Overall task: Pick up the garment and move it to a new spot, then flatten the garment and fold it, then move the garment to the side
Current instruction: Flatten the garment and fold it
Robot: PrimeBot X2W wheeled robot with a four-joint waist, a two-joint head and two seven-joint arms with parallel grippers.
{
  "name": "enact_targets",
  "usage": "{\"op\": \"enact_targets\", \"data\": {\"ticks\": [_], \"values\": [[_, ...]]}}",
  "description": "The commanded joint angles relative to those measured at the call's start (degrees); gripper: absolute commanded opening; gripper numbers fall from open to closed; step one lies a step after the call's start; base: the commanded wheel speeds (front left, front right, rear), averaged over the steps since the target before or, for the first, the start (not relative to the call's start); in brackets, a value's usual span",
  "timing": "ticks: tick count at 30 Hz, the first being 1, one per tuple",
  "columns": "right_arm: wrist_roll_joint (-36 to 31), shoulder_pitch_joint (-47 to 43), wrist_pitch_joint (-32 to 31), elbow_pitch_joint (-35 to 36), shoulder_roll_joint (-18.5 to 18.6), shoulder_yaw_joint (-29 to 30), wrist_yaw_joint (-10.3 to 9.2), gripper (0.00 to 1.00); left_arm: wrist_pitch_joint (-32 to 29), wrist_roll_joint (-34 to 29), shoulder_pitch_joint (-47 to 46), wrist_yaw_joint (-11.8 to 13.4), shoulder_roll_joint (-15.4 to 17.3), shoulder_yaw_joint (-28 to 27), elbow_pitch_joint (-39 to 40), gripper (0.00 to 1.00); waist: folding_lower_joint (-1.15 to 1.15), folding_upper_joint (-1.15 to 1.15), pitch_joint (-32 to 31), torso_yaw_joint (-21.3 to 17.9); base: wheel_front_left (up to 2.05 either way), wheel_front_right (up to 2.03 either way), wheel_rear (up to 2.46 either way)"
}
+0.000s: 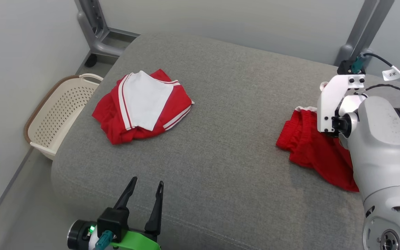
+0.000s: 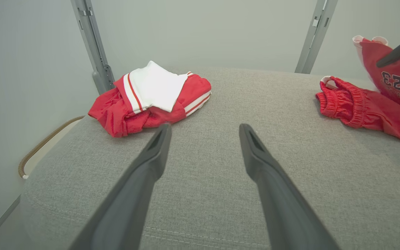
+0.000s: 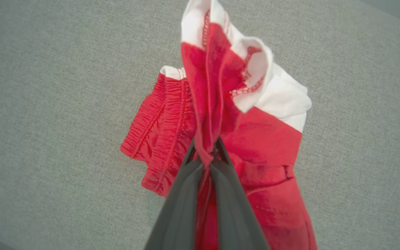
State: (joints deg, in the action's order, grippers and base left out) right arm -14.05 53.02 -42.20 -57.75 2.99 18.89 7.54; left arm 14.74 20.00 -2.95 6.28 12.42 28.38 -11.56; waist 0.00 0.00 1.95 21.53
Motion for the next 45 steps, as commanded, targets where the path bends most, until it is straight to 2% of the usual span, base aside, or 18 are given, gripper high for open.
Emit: {"op": "enact_targets", "data": {"ticks": [1, 5, 6, 7, 11, 17, 23, 29, 30, 31, 32, 45], "values": [[-0.58, -1.01, 0.56, -0.09, 0.07, 0.65, -0.09, 0.00, 0.12, -0.36, 0.05, -0.27, -0.08, 0.18, -0.20, 1.00, 0.00, 0.00, 0.47, 1.55, 0.00, 0.00, 0.00], [-2.72, -1.49, 1.50, -0.29, 0.02, 3.74, -0.09, 0.00, 0.21, -0.32, -0.29, -0.44, -0.58, 0.72, -0.63, 1.00, 0.00, 0.00, 1.25, 3.17, 0.00, 0.00, 0.00], [-3.23, -1.48, 2.01, -0.19, 0.02, 4.30, -0.09, 0.40, 0.22, -0.33, -0.38, -0.49, -0.68, 0.85, -0.67, 1.00, 0.00, 0.00, 1.48, 3.50, 0.00, 0.00, 0.00], [-3.54, -1.50, 2.57, -0.15, 0.00, 4.92, -0.09, 1.00, 0.24, -0.31, -0.48, -0.49, -0.76, 0.88, -0.74, 1.00, 0.00, 0.00, 1.72, 3.77, 0.00, 0.00, 0.00], [-2.95, 0.61, 6.24, -1.41, 0.00, 5.77, -0.09, 1.00, 0.33, -0.14, -0.80, -0.27, -1.09, 0.78, -0.82, 1.00, 0.00, 0.00, 2.53, 3.99, 0.00, 0.00, 0.00], [-1.66, 4.46, 15.32, -2.77, 0.06, 5.45, -0.09, 1.00, 0.50, 0.26, -1.47, 0.03, -1.43, -0.11, -1.19, 1.00, 0.00, 0.00, 2.73, 1.54, 0.00, 0.00, 0.00], [-4.19, 1.53, 19.62, -1.25, 1.63, 7.32, -0.09, 1.00, 0.48, 0.27, -1.20, 0.12, -1.08, -1.03, -1.12, 1.00, 0.00, 0.00, 1.58, -2.00, 0.00, 0.00, 0.00], [-3.83, -2.54, 22.33, -0.84, 3.41, 9.05, -0.08, 1.00, 0.47, 0.12, -0.89, 0.35, -1.18, -1.79, -0.75, 1.00, 0.00, 0.00, 1.13, -5.20, 0.00, 0.00, 0.00], [-3.96, -3.17, 22.36, -0.89, 3.74, 9.15, -0.09, 0.64, 0.47, 0.06, -0.87, 0.33, -1.22, -1.90, -0.70, 1.00, 0.00, 0.00, 1.16, -5.59, 0.00, 0.00, 0.00], [-4.14, -3.75, 22.48, -0.79, 4.04, 9.20, -0.08, 0.21, 0.48, 0.01, -0.89, 0.29, -1.29, -2.02, -0.65, 1.00, 0.00, 0.00, 1.23, -5.93, 0.00, 0.00, 0.00], [-4.29, -4.34, 22.64, -0.71, 4.18, 9.17, -0.08, 0.00, 0.47, -0.07, -0.94, 0.23, -1.40, -2.07, -0.62, 1.00, 0.00, 0.00, 1.27, -6.18, 0.00, 0.00, 0.00], [-3.20, -9.55, 21.60, -2.69, 2.62, 7.75, -0.09, 0.00, 0.48, -0.75, -1.52, -0.64, -1.73, -2.67, -0.85, 1.00, 0.00, 0.00, 2.40, -5.57, 0.00, 0.00, 0.00]]}}
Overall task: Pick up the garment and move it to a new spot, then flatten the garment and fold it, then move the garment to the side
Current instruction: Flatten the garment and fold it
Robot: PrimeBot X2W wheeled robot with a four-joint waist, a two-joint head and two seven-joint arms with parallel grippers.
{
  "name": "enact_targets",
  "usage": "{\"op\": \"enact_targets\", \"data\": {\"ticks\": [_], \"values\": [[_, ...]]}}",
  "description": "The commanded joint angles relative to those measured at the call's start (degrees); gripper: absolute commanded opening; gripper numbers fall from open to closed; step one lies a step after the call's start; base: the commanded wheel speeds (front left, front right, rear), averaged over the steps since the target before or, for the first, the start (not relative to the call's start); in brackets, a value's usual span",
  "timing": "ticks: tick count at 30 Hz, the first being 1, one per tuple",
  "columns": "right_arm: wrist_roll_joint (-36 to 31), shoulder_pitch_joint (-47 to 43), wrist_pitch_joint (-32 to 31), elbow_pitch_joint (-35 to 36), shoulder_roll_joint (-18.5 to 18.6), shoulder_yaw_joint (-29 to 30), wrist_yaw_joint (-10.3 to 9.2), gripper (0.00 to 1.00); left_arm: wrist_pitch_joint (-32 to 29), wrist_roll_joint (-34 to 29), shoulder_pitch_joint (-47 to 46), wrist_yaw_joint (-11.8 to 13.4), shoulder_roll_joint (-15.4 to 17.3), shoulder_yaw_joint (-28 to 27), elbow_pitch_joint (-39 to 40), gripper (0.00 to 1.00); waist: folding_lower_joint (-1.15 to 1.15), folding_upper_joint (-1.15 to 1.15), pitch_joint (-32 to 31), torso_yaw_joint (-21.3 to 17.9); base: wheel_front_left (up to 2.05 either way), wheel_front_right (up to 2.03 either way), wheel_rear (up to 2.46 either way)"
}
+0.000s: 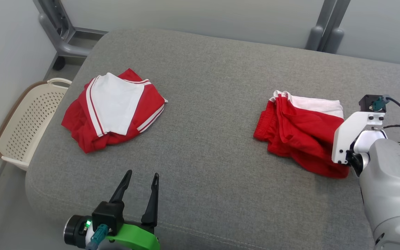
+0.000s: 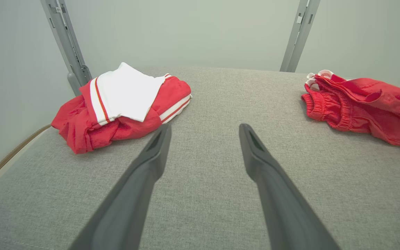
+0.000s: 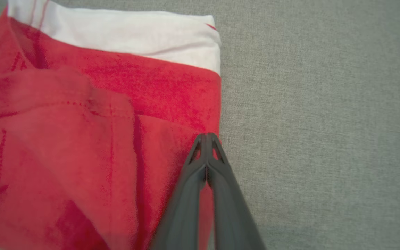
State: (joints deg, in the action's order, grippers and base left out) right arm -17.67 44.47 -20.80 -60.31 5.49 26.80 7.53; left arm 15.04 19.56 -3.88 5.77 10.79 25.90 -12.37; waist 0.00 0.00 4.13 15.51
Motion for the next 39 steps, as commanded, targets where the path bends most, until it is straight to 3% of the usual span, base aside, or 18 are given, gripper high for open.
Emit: {"op": "enact_targets", "data": {"ticks": [1, 11, 18, 24, 28, 33, 39], "values": [[0.48, -1.13, 0.23, -0.48, -0.16, -0.60, -0.07, 0.00, 0.19, -0.37, -0.71, -0.24, -0.17, -0.17, -0.13, 1.00, 0.00, 0.00, 0.29, 0.78, 0.00, 0.00, 0.00], [3.54, 0.72, 0.62, -6.06, -2.42, -8.45, -0.07, 0.00, 0.18, -0.72, -0.87, -0.52, -0.79, -0.62, -0.75, 1.00, 0.00, 0.00, -0.50, 2.24, 0.00, 0.00, 0.00], [18.61, 3.75, 4.46, -12.33, -2.52, -26.31, -0.07, 0.00, 0.19, -0.66, -0.45, -0.75, -0.79, -0.60, -1.41, 1.00, 0.00, 0.00, -1.99, 2.22, 0.00, 0.00, 0.00], [36.24, -1.31, -0.31, -2.60, -2.51, -45.57, -0.07, 0.00, 0.18, -0.45, -0.32, -0.85, -0.79, -0.53, -1.79, 1.00, 0.00, 0.00, -2.92, 1.98, 0.00, 0.00, 0.00], [42.78, -3.40, -2.80, 4.06, -2.50, -52.75, -0.07, 0.00, 0.18, -0.26, 0.30, -0.49, -0.53, -0.90, -1.49, 1.00, 0.00, 0.00, -3.19, 1.78, 0.00, 0.00, 0.00], [45.29, -1.24, -2.65, 7.58, -2.42, -55.01, -0.07, 0.00, 0.18, -0.12, 0.78, -0.20, -0.44, -1.26, -1.39, 1.00, 0.00, 0.00, -3.75, 1.51, 0.00, 0.00, 0.00], [37.78, 1.74, 1.88, 3.80, -1.14, -50.46, -0.07, 0.00, 0.18, -0.20, 1.31, -0.05, -0.37, -1.54, -1.20, 1.00, 0.00, 0.00, -4.40, 1.02, 0.00, 0.00, 0.00]]}}
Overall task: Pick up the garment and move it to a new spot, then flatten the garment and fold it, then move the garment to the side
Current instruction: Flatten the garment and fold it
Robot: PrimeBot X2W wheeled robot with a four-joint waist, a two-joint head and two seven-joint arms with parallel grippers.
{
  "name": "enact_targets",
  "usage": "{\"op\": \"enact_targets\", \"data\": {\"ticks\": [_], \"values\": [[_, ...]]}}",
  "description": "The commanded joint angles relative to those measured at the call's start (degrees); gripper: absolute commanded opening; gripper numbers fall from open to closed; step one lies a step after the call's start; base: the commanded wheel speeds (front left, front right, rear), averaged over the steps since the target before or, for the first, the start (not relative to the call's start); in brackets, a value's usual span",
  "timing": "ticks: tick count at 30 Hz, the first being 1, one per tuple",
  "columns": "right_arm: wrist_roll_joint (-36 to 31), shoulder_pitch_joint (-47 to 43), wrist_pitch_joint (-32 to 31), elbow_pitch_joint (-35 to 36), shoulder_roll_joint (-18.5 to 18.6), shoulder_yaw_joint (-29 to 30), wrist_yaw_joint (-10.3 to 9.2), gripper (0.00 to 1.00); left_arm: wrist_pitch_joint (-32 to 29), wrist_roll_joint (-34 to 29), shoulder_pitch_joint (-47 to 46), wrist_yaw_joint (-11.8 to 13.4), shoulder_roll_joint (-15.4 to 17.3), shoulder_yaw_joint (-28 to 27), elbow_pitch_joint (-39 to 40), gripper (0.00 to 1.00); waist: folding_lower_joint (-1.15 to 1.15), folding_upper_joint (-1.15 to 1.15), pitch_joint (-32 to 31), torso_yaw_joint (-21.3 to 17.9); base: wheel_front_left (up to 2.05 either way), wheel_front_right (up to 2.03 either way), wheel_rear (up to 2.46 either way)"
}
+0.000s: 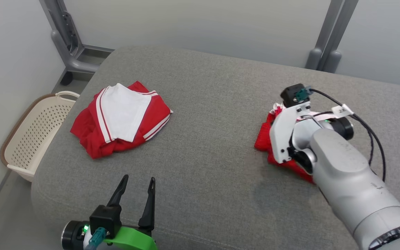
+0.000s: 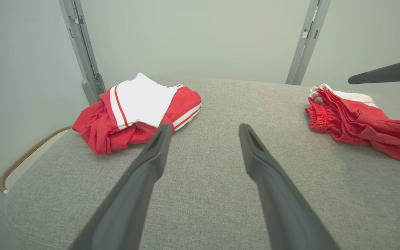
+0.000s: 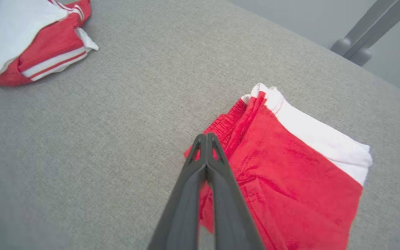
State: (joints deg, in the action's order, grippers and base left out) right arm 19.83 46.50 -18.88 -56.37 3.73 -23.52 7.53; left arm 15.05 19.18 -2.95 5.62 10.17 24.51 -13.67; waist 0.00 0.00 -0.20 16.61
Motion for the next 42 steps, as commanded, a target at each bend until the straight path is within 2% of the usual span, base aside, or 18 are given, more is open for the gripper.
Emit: {"op": "enact_targets", "data": {"ticks": [1, 9, 16, 25, 28, 34, 39, 42], "values": [[-1.43, 0.02, 1.04, -0.96, 1.37, 0.98, -0.07, 0.00, 0.17, 0.14, 0.57, 0.08, 0.25, -0.15, 0.16, 1.00, 0.00, 0.00, -0.14, -0.15, 0.00, 0.00, 0.00], [-13.12, -3.75, 8.96, -5.54, 5.61, 9.02, -0.07, 0.00, 0.17, -0.35, 0.97, -0.31, 0.13, 0.02, 0.72, 1.00, 0.00, 0.00, 0.35, -0.69, 0.00, 0.00, 0.00], [-20.06, -6.52, 12.16, -7.10, 5.46, 14.68, -0.07, 0.00, 0.17, -0.59, 0.27, -0.55, 0.30, 0.00, 0.74, 1.00, 0.00, 0.00, 1.60, -0.86, 0.00, 0.00, 0.00], [-24.58, -7.79, 10.98, -8.81, 1.78, 19.90, -0.07, 0.00, 0.17, -0.55, -0.27, -0.86, 0.51, 0.44, 0.09, 1.00, 0.00, 0.00, 1.98, 0.18, 0.00, 0.00, 0.00], [-24.03, -7.67, 11.06, -9.15, 0.85, 20.76, -0.07, 0.00, 0.17, -0.43, -0.46, -0.76, 0.65, 0.41, 0.06, 1.00, 0.00, 0.00, 2.14, 0.46, 0.00, 0.00, 0.00], [-18.52, -6.69, 9.85, -10.19, -0.66, 19.77, -0.07, 0.00, 0.18, -0.12, -0.44, -0.51, 0.82, 0.34, 0.03, 1.00, 0.00, 0.00, 2.24, 0.59, 0.00, 0.00, 0.00], [-9.02, -7.96, 7.60, -7.69, -0.87, 11.72, -0.06, 0.00, 0.18, 0.07, -0.79, -0.54, 0.74, 0.44, -0.12, 1.00, 0.00, 0.00, 2.13, 0.67, 0.00, 0.00, 0.00], [-5.90, -8.60, 6.28, -5.64, -0.76, 8.31, -0.06, 0.00, 0.18, 0.07, -0.72, -0.36, 0.78, 0.31, -0.07, 1.00, 0.00, 0.00, 2.09, 0.45, 0.00, 0.00, 0.00]]}}
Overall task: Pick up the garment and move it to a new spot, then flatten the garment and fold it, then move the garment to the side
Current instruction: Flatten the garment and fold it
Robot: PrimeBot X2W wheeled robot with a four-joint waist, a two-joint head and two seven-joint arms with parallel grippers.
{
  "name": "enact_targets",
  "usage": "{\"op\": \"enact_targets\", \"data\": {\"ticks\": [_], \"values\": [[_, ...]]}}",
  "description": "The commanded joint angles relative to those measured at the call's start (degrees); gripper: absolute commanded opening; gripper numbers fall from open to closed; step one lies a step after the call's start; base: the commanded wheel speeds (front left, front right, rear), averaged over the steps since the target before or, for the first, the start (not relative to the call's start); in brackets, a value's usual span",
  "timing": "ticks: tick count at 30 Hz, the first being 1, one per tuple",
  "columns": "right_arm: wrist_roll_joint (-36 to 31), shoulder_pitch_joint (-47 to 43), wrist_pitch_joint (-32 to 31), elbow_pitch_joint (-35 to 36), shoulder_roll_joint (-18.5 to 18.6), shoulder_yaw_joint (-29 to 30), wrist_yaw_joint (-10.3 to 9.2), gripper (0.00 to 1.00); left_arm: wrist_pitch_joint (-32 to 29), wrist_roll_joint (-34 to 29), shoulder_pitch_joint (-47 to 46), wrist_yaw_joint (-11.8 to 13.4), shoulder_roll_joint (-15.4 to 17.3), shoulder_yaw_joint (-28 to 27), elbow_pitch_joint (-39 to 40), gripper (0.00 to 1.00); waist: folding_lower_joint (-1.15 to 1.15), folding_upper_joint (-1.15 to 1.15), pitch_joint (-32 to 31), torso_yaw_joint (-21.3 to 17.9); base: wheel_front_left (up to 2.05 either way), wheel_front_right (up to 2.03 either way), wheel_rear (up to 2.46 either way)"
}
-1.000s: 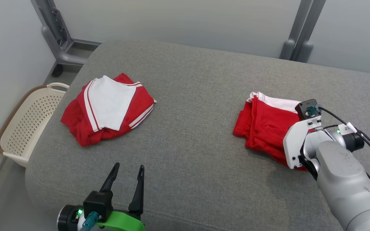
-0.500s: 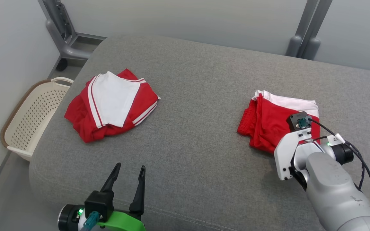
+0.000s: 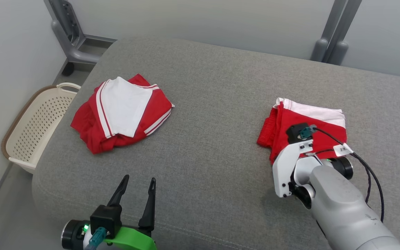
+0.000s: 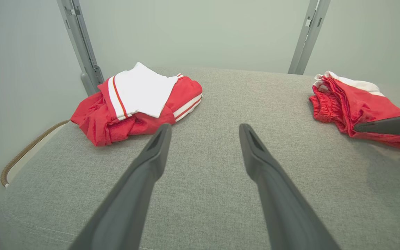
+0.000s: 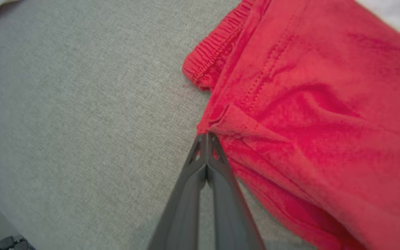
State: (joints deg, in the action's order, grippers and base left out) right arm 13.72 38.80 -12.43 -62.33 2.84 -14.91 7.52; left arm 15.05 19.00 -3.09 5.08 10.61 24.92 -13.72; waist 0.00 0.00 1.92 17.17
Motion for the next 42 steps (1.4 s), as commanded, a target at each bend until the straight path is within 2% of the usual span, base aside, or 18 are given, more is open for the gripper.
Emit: {"op": "enact_targets", "data": {"ticks": [1, 7, 11, 16, 21, 27, 30, 34, 42], "values": [[1.61, -1.18, -0.84, 1.29, 0.20, -1.76, -0.06, 0.00, 0.18, 0.27, -0.50, 0.26, 0.36, -0.17, 0.01, 1.00, 0.00, 0.00, -0.07, -0.25, 0.00, 0.00, 0.00], [6.78, -2.59, -4.23, 6.65, 0.13, -8.62, -0.06, 0.00, 0.18, 0.44, -0.12, 0.57, 0.33, -0.35, 0.06, 1.00, 0.00, 0.00, -0.29, -0.96, 0.00, 0.00, 0.00], [9.06, -2.94, -5.31, 10.23, 0.16, -10.53, -0.06, 0.00, 0.18, 0.46, -0.08, 0.58, 0.38, -0.50, 0.08, 1.00, 0.00, 0.00, -0.51, -1.30, 0.00, 0.00, 0.00], [7.13, -1.64, -4.08, 12.57, 2.16, -7.20, -0.06, 0.00, 0.18, 0.50, 0.48, 0.59, 0.50, -0.70, 0.20, 1.00, 0.00, 0.00, -0.86, -1.76, 0.00, 0.00, 0.00], [0.97, -1.17, -2.22, 11.89, 4.31, -1.04, -0.06, 0.00, 0.18, 0.30, 0.42, 0.49, 0.42, -0.60, 0.38, 1.00, 0.00, 0.00, -0.79, -1.80, 0.00, 0.00, 0.00], [-7.56, -2.92, 1.43, 9.10, 5.36, 5.63, -0.06, 0.00, 0.18, -0.15, -0.71, 0.02, 0.05, -0.13, 0.47, 1.00, 0.00, 0.00, 0.35, -0.87, 0.00, 0.00, 0.00], [-10.71, -4.04, 3.09, 7.24, 4.37, 8.33, -0.06, 0.00, 0.18, -0.36, -1.19, 0.09, -0.01, -0.14, 0.40, 1.00, 0.00, 0.00, 0.92, -0.25, 0.00, 0.00, 0.00], [-12.93, -4.69, 4.07, 5.26, 2.65, 9.27, -0.06, 0.00, 0.18, -0.33, -1.12, 0.28, 0.17, -0.49, 0.49, 1.00, 0.00, 0.00, 1.48, -0.04, 0.00, 0.00, 0.00], [-12.24, -5.26, 5.11, 4.00, 0.37, 5.92, -0.06, 0.00, 0.18, -0.33, -1.11, 0.30, 0.05, -0.77, 0.08, 1.00, 0.00, 0.00, 1.16, -0.81, 0.00, 0.00, 0.00]]}}
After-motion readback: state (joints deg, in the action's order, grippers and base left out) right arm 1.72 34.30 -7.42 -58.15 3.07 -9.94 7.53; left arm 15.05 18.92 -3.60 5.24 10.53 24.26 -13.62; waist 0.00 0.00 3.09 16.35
